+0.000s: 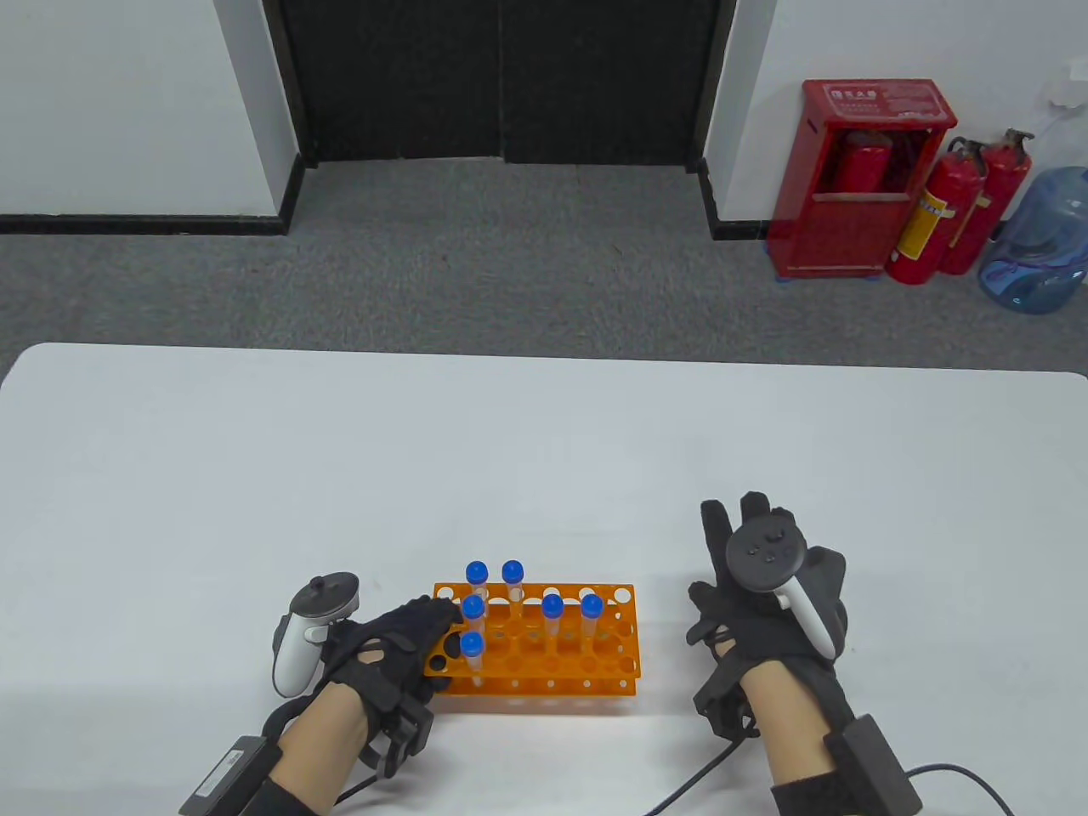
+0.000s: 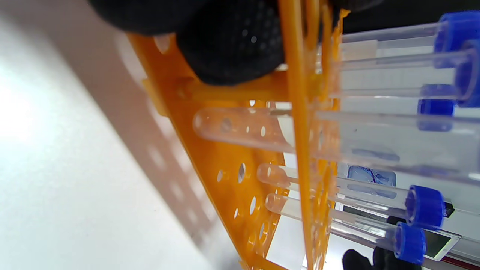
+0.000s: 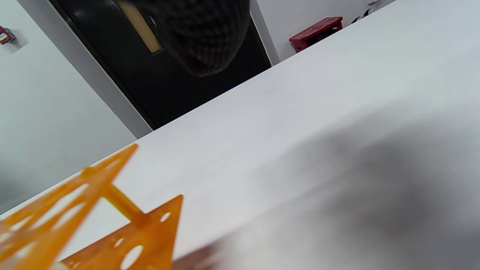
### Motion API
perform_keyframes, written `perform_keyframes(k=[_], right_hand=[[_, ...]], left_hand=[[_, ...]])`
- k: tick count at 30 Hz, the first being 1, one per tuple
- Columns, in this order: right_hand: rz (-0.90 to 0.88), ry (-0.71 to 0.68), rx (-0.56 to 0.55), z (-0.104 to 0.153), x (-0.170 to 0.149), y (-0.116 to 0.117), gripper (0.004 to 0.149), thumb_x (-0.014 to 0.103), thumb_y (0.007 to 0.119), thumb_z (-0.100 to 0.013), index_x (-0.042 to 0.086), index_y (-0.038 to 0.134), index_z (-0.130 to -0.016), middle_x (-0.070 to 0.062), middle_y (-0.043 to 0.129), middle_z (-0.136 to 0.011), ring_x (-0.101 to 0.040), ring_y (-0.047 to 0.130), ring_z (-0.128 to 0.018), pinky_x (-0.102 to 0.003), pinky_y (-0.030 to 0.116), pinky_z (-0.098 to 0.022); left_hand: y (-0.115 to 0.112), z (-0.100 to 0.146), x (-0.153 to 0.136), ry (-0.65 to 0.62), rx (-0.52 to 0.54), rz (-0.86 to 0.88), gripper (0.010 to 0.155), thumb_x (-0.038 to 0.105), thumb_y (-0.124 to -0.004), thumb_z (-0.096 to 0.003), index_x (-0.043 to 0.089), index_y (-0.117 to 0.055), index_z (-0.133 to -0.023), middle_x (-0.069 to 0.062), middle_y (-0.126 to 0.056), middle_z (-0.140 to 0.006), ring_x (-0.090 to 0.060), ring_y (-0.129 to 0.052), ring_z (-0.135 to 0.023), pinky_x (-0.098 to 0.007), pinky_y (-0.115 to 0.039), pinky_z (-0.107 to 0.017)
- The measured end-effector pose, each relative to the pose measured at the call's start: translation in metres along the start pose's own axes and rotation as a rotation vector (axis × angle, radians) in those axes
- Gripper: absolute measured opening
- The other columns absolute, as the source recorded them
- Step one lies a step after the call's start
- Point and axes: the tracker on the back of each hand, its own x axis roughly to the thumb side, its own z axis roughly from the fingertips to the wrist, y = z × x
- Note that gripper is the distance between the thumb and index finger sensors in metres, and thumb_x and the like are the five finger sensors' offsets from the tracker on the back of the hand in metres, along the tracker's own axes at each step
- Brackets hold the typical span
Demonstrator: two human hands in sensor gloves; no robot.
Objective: Hold test tube rack and insert test tubes into grid holes one by one
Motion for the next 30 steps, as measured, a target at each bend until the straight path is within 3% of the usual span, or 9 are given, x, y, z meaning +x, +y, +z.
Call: perform_keyframes(k=[6, 16, 21, 30], right_hand=[[-0.052, 0.04, -0.007, -0.003, -0.03, 0.017, 0.083, 0.046, 0.074, -0.045, 0.046, 0.018, -0.106, 0.0, -0.011, -0.115, -0.032, -0.02, -0.099, -0.062, -0.001, -0.068], [-0.066, 0.155, 0.115, -0.013, -0.072, 0.048, 0.085, 0.051, 0.072, -0.044, 0.044, 0.015, -0.106, 0.001, -0.014, -0.114, -0.03, -0.022, -0.097, -0.062, -0.003, -0.066], [-0.045, 0.149, 0.192, -0.013, -0.073, 0.058, 0.086, 0.053, 0.071, -0.043, 0.041, 0.014, -0.107, 0.0, -0.014, -0.114, -0.031, -0.023, -0.096, -0.062, -0.003, -0.065], [-0.075, 0.107, 0.173, -0.009, -0.067, 0.05, 0.086, 0.054, 0.071, -0.043, 0.038, 0.017, -0.109, -0.003, -0.011, -0.115, -0.033, -0.022, -0.096, -0.063, -0.002, -0.065]], left_hand=[[0.0, 0.0, 0.0, -0.001, -0.002, 0.004, 0.043, 0.06, -0.062, -0.0434, 0.043, -0.07, -0.082, 0.025, -0.088, -0.062, 0.002, -0.101, -0.031, -0.011, -0.093, -0.021], [0.0, -0.001, -0.001, 0.002, 0.0, 0.001, 0.043, 0.06, -0.062, -0.0434, 0.042, -0.07, -0.082, 0.025, -0.088, -0.062, 0.002, -0.101, -0.031, -0.012, -0.093, -0.021], [0.0, -0.003, -0.003, 0.014, -0.011, -0.01, 0.043, 0.06, -0.062, -0.0434, 0.043, -0.07, -0.082, 0.025, -0.088, -0.062, 0.002, -0.101, -0.031, -0.012, -0.093, -0.021], [0.001, -0.004, -0.006, 0.035, -0.005, 0.01, 0.043, 0.06, -0.062, -0.0434, 0.043, -0.07, -0.082, 0.025, -0.088, -0.062, 0.002, -0.101, -0.031, -0.012, -0.093, -0.021]])
